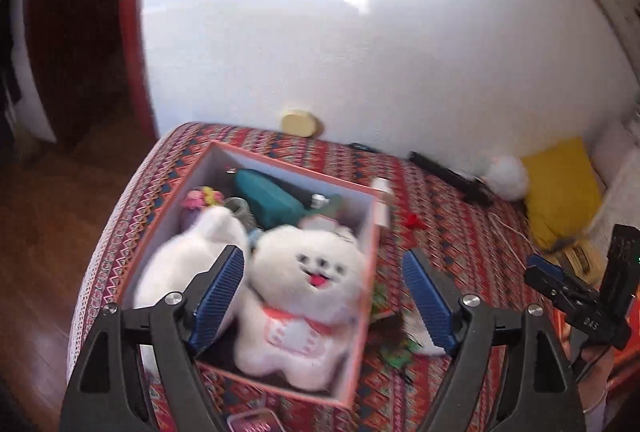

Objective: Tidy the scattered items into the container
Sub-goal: 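Move both open tools back toward the items beside the box, then grasp the white bristle brush with the left tool while the right tool grasps the white card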

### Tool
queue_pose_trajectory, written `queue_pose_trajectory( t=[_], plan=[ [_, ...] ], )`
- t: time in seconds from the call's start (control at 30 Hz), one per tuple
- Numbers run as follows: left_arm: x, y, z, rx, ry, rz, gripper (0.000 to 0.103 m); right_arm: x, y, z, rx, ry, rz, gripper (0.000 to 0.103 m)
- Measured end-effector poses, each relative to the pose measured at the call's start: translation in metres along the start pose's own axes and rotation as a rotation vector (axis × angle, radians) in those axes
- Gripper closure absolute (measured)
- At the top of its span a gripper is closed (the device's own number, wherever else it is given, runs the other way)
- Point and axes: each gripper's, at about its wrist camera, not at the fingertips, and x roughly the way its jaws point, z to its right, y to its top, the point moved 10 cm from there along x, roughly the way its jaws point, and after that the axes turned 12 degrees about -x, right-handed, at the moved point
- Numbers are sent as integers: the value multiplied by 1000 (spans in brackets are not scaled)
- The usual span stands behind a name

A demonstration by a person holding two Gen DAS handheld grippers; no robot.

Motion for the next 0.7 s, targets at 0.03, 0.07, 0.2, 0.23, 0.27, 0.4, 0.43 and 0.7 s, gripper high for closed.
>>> queue_pose_trajectory(
  t=[0.03,0.07,0.2,0.23,0.27,0.4,0.43,0.7],
  plan=[
    [-9,-10,19,25,-18,-6,21,-18,-10,4,12,-8,4,29],
    [-18,-19,35,50,-32,-8,21,-36,-19,6,22,-16,11,29],
    [-46,-60,93,144,-78,6,19,-85,-54,26,65,-37,39,23],
    [-47,-75,102,156,-92,0,18,-91,-66,32,84,-38,39,22],
    [-45,-94,109,160,-106,-11,17,-97,-82,36,107,-32,31,22],
    [-11,-186,109,186,-94,-58,12,-91,-143,53,215,15,-42,22],
    [0,-207,109,211,-81,-57,12,-81,-159,60,267,43,-65,22],
    [100,-333,133,461,69,-78,12,27,-215,113,658,275,-179,29]
  ],
)
